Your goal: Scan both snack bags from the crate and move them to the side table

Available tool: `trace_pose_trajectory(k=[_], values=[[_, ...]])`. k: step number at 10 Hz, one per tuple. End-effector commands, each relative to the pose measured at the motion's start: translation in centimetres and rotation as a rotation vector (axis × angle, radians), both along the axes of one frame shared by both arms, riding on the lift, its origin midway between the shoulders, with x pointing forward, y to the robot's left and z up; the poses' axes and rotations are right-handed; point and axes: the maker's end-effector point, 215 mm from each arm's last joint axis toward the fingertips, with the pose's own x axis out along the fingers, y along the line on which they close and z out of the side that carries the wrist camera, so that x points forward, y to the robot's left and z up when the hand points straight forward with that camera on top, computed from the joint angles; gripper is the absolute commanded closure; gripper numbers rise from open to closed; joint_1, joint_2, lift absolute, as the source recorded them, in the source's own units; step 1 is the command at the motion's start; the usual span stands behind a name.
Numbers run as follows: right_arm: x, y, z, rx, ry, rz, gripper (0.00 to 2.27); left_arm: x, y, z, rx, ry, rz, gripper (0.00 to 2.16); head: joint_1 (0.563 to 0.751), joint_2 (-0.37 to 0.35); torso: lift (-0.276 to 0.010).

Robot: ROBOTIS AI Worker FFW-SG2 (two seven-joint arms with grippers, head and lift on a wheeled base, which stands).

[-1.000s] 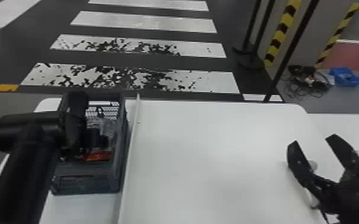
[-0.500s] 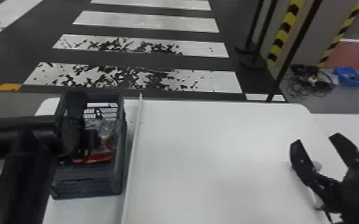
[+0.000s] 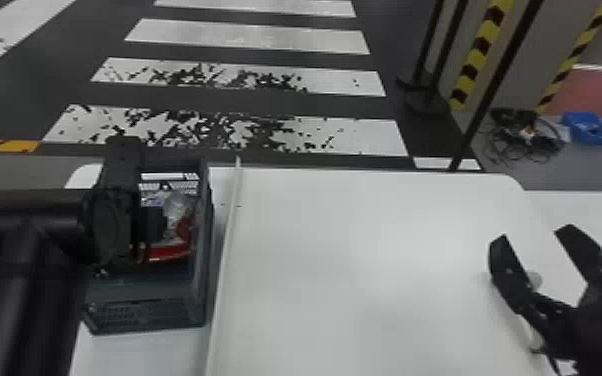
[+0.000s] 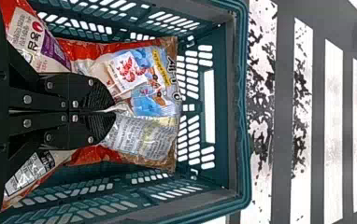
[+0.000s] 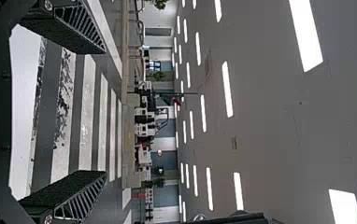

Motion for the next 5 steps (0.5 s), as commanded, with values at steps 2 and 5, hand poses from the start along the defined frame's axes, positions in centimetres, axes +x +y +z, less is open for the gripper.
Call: trace_pose_trajectory(k=[2,5], values=[[-0.2,0.1,0.1,0.003,0.001,0.000,0.07,-0.5,-0.6,2.2,0.010,-0.029,-0.018,1.83,0.695,-0.083,-0.095],[-0.4,0.0,0.2,0.003,-0.001,-0.003,0.07,-0.7,-1.4,3.9,0.009,-0.061,-0.034,1.84,0.695,-0.091,-0.095]])
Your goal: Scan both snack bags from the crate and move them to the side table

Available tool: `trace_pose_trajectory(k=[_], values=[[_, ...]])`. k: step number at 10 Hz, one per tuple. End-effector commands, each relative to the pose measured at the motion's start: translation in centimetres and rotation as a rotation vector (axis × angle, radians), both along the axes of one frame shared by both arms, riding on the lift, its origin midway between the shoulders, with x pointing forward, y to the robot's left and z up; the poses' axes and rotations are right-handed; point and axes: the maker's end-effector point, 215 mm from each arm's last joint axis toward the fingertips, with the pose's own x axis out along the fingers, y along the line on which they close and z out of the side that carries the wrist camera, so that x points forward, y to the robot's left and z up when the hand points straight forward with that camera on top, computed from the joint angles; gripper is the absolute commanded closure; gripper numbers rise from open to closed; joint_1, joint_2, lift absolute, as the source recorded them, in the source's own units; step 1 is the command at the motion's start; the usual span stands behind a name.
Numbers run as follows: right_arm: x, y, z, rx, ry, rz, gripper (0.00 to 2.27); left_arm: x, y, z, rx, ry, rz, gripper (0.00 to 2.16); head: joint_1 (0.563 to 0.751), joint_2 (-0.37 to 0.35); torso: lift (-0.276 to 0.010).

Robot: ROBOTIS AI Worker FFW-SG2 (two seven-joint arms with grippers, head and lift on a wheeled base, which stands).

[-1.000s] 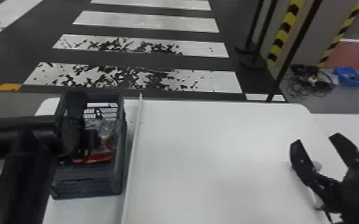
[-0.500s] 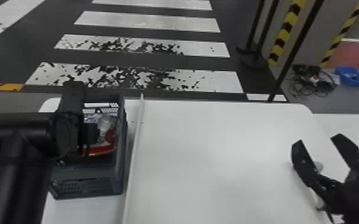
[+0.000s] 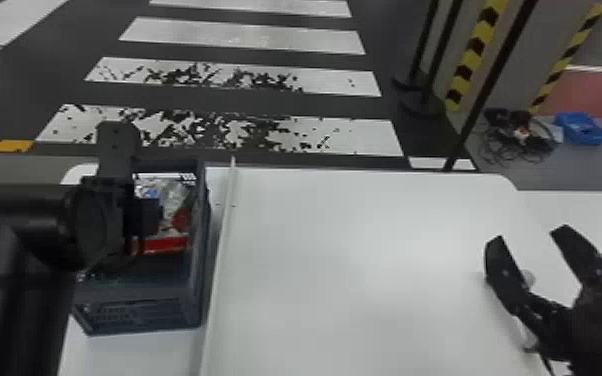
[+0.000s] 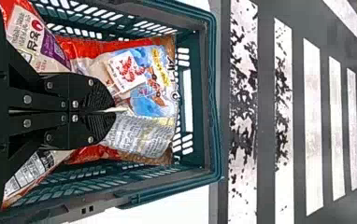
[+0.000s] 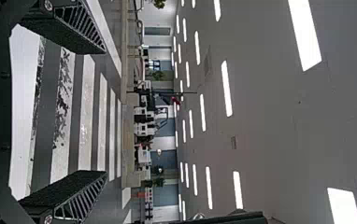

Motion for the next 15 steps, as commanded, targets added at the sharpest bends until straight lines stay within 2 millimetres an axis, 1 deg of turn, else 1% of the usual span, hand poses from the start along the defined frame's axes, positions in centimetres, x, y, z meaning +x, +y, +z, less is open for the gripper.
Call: trace_pose_trajectory(k=[1,3,4,8,10,11,12,13,15], values=[[-0.1,0.0,0.0,0.001,0.000,-0.001,0.07,-0.4,-0.2,0.5,0.001,-0.005,-0.005,1.86,0.695,-0.095,-0.095],[-0.2,-0.1,0.3,-0.001,-0.004,-0.001,0.07,-0.6,-0.6,1.4,0.004,-0.025,-0.013,1.86,0.695,-0.097,-0.095],[-0.3,-0.1,0.2,0.000,-0.001,-0.002,0.07,-0.7,-0.4,1.8,0.009,-0.034,-0.009,1.86,0.695,-0.099,-0.095],[-0.3,-0.3,0.1,0.009,0.002,-0.006,0.07,-1.2,-0.4,5.3,0.047,-0.121,0.000,1.87,0.695,-0.102,-0.095],[-0.4,-0.4,0.2,0.011,0.002,-0.006,0.07,-1.2,-0.5,6.1,0.052,-0.139,-0.001,1.87,0.695,-0.105,-0.095],[-0.5,-0.5,0.3,0.011,0.001,-0.009,0.07,-1.3,-0.9,6.9,0.049,-0.157,-0.008,1.87,0.695,-0.106,-0.095],[-0.6,-0.7,0.6,0.010,-0.003,-0.012,0.07,-1.5,-1.6,8.1,0.040,-0.186,-0.020,1.88,0.695,-0.108,-0.095],[-0.8,-0.7,0.7,0.009,-0.003,-0.010,0.07,-1.9,-2.8,9.6,0.034,-0.221,-0.042,1.88,0.695,-0.115,-0.095],[-1.1,-0.5,1.1,0.010,-0.008,-0.008,0.07,-3.2,-4.5,12.5,0.009,-0.288,-0.077,1.88,0.695,-0.140,-0.095]])
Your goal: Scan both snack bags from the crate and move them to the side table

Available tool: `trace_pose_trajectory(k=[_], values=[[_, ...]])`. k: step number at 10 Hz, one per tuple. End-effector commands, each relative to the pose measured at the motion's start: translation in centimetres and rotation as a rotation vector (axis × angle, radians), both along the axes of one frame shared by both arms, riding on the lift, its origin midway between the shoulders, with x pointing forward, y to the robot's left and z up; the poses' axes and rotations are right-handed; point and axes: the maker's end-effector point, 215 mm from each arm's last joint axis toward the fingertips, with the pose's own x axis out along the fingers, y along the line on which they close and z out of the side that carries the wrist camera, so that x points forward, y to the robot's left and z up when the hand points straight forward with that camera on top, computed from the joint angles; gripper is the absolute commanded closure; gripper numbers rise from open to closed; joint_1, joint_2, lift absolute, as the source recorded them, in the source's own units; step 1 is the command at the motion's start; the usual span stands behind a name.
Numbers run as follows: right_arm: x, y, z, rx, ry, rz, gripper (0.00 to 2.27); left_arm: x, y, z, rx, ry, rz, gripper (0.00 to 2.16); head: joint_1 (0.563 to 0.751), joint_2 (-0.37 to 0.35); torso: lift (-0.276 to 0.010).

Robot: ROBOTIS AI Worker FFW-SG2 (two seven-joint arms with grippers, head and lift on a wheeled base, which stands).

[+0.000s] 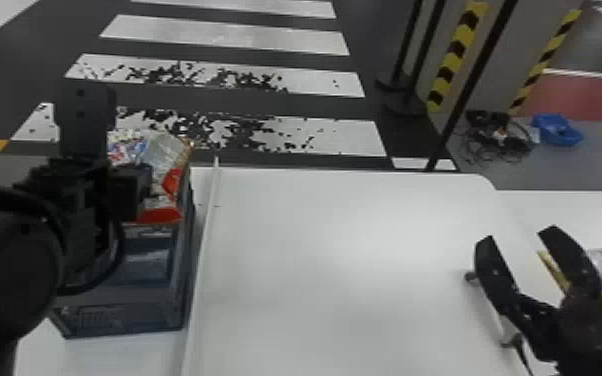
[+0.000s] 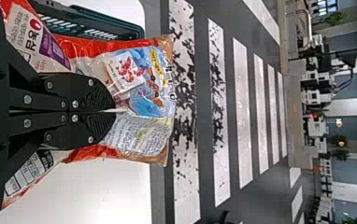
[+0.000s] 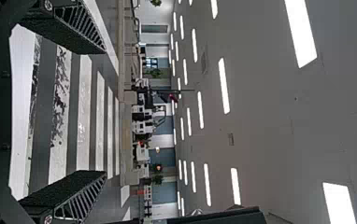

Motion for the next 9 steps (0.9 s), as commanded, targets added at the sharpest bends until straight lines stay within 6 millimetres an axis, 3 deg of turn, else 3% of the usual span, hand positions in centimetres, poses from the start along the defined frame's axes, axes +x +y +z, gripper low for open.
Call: trace_pose_trajectory(k=[1,4,7,9], values=[[-0.2,0.0,0.2,-0.001,-0.003,0.000,0.07,-1.3,-1.6,2.1,-0.032,-0.045,-0.041,1.88,0.695,-0.153,-0.095],[-0.4,-0.5,0.2,0.009,-0.003,-0.020,0.08,-3.7,-6.2,3.7,-0.101,-0.076,-0.169,1.88,0.695,-0.197,-0.095],[-0.7,-0.9,0.3,0.018,-0.007,-0.038,0.08,-5.0,-10.5,3.8,-0.139,-0.070,-0.274,1.88,0.695,-0.270,-0.095],[-0.8,-0.9,0.4,0.025,-0.011,-0.046,0.08,-6.2,-14.8,3.4,-0.163,-0.055,-0.368,1.88,0.695,-0.307,-0.095]])
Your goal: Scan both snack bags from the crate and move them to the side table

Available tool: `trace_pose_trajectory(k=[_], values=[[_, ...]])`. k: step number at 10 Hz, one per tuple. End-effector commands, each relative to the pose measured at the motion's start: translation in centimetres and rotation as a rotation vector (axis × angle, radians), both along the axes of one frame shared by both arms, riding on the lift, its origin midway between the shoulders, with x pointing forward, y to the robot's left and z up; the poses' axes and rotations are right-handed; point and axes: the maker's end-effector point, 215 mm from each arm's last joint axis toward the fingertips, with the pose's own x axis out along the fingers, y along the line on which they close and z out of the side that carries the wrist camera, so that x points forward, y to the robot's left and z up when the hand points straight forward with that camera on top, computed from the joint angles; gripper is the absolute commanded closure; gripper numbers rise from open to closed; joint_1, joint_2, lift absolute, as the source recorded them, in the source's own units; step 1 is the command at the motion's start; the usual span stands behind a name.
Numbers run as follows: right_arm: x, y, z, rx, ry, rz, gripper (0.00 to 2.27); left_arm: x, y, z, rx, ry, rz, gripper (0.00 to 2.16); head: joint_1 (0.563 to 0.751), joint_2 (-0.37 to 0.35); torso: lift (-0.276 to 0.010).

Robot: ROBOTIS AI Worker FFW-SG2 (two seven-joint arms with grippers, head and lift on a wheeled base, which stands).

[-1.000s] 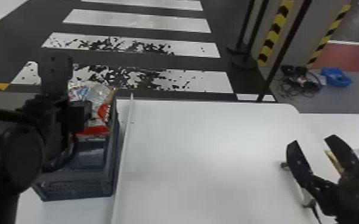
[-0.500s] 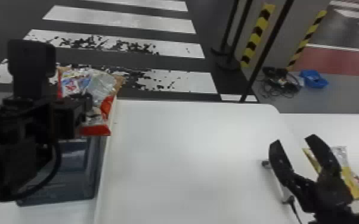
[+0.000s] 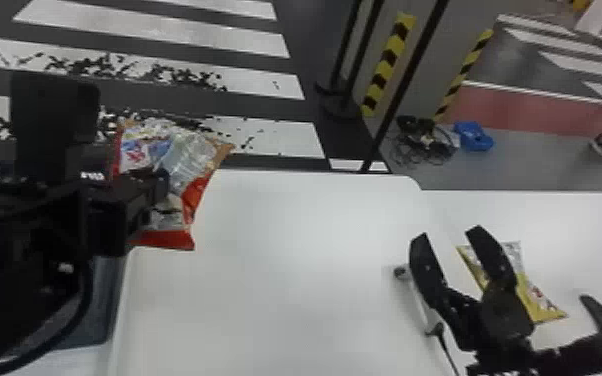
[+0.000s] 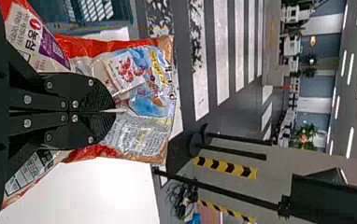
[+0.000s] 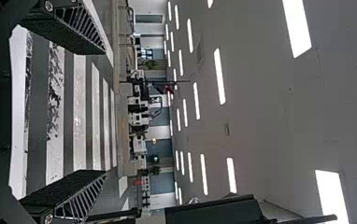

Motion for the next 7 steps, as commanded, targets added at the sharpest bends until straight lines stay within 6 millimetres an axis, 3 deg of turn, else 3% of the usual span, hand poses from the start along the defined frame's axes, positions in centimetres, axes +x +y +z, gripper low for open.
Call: trace_pose_trajectory(k=[1,4,7], values=[[-0.1,0.0,0.0,-0.002,-0.001,-0.004,0.08,-0.8,-3.2,-0.5,-0.006,0.011,-0.064,1.88,0.695,-0.337,-0.095],[-0.1,-0.1,-0.1,-0.002,-0.004,-0.009,0.08,-2.2,-9.6,-3.1,-0.042,0.074,-0.214,1.88,0.695,-0.350,-0.095],[0.0,-0.5,0.2,-0.008,-0.009,-0.017,0.08,-1.7,-13.3,-8.1,-0.056,0.146,-0.309,1.88,0.695,-0.350,-0.095]])
